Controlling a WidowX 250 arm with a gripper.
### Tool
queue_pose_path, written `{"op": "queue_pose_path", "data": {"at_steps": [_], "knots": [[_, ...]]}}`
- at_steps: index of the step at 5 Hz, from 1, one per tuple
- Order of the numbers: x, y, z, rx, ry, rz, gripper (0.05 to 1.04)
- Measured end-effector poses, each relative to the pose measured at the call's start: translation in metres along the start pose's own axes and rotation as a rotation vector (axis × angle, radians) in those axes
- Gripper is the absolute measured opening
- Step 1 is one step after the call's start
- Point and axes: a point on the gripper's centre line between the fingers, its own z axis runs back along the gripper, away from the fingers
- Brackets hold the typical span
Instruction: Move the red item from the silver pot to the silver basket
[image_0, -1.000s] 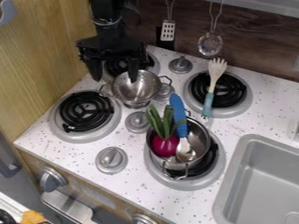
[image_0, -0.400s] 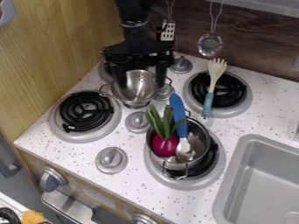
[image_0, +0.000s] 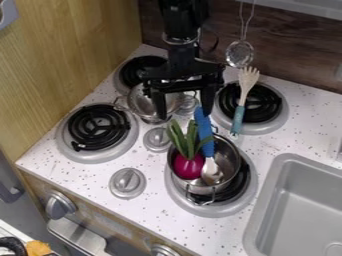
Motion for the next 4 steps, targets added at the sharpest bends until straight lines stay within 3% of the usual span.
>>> {"op": "queue_pose_path", "data": {"at_steps": [1,3,4], "knots": [[0.0,0.0,-0.002,-0.001,-0.005,0.025,0.999],[-0.018,0.0,-0.015,-0.014,0.043,0.08,0.999],[-0.023,-0.002,-0.02,-0.029,0.069,0.086,0.945]]}}
